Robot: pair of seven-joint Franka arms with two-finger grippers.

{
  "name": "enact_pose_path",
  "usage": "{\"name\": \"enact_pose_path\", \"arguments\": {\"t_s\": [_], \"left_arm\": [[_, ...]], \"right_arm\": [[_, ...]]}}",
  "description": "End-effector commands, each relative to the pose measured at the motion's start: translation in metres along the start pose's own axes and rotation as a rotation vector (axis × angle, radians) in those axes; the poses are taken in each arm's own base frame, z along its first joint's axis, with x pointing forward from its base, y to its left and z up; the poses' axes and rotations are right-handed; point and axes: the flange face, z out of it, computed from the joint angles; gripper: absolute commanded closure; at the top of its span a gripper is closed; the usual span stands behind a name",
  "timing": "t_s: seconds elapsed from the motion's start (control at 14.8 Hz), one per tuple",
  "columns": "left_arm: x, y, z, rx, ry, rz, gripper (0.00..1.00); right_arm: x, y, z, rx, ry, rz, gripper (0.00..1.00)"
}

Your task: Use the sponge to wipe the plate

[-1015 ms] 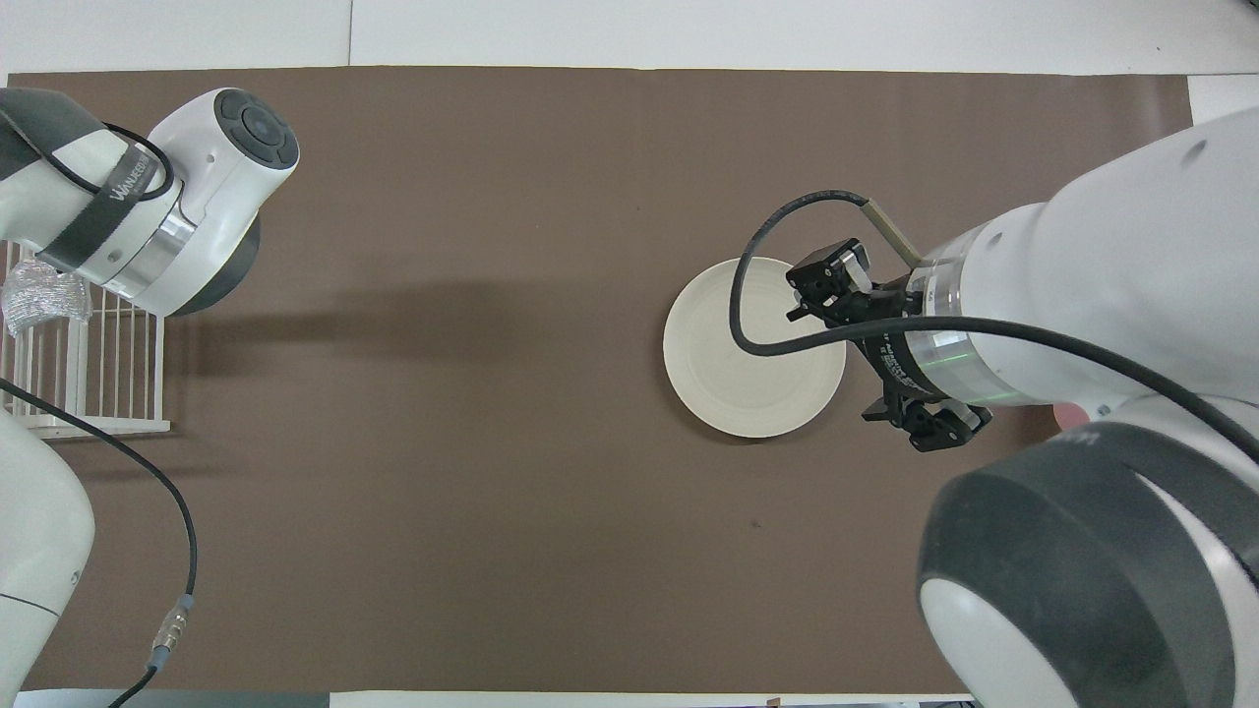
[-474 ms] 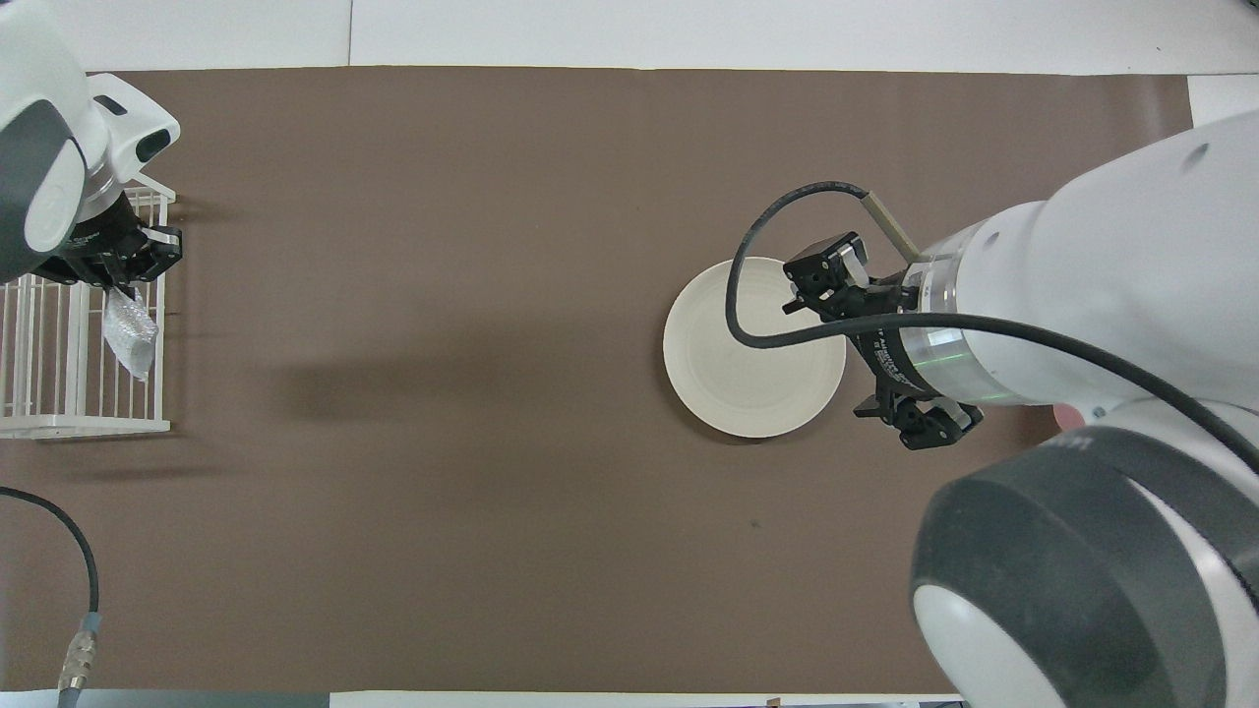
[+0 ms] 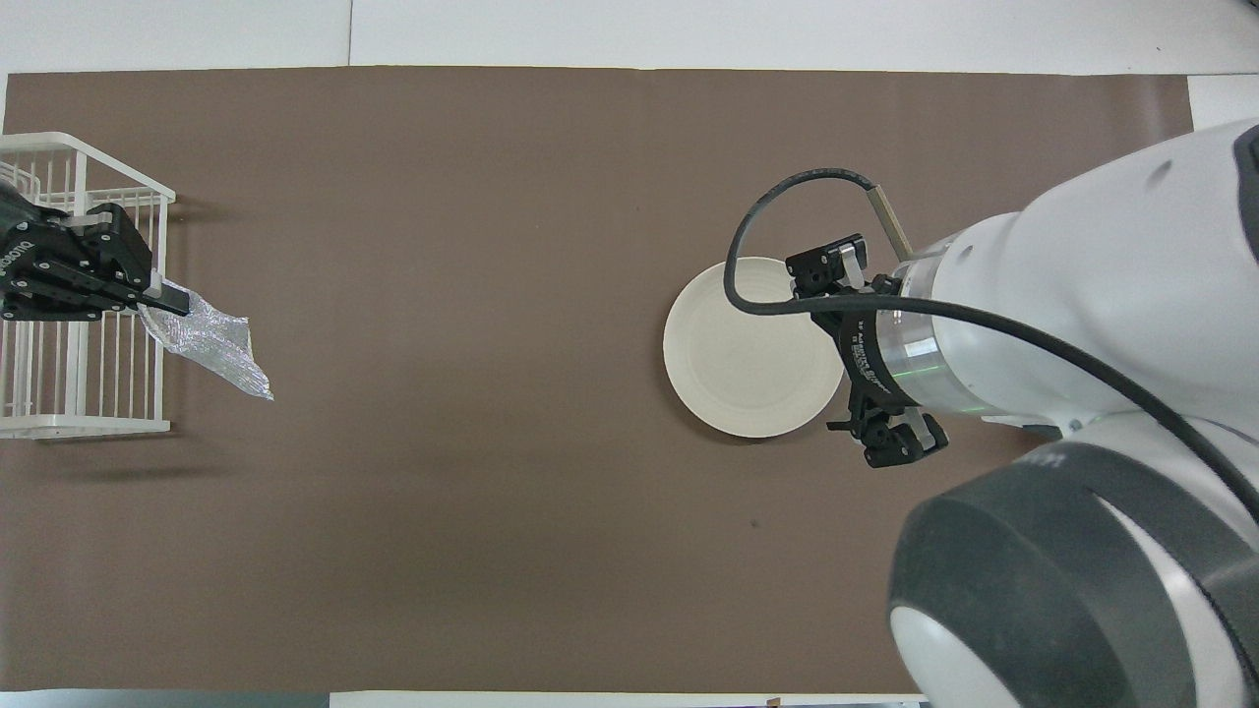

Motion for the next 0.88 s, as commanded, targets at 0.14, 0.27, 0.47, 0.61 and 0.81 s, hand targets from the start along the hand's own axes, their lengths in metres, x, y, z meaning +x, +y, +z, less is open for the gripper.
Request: {"name": "enact_pose_path", "arguments": {"t_s": [0.14, 0.27, 0.47, 0.61, 0.81], "left_arm": [[-0.043, -0.025, 0.057, -0.377, -0.108, 0.119, 1.0], [-0.058, -0.038, 0.075, -0.498, -0.098, 0.161, 1.0], [-0.081, -0.039, 0.103, -0.661, -0.081, 0.246, 1.0], [-0.104, -0.034, 0.133, -0.765, -0.057, 0.289, 1.0], [-0.139, -0.037, 0.179, -0.865, 0.035, 0.381, 1.0]], "right_arm": [[-0.014, 0.013, 0.004, -0.009, -0.006, 0.161, 0.0], [-0.018, 0.013, 0.004, -0.005, -0.006, 0.233, 0.0], [-0.058, 0.015, 0.009, 0.02, -0.021, 0.278, 0.0], [-0.076, 0.014, 0.013, 0.033, -0.029, 0.306, 0.07], [-0.098, 0.019, 0.015, 0.038, -0.038, 0.308, 0.05]]}}
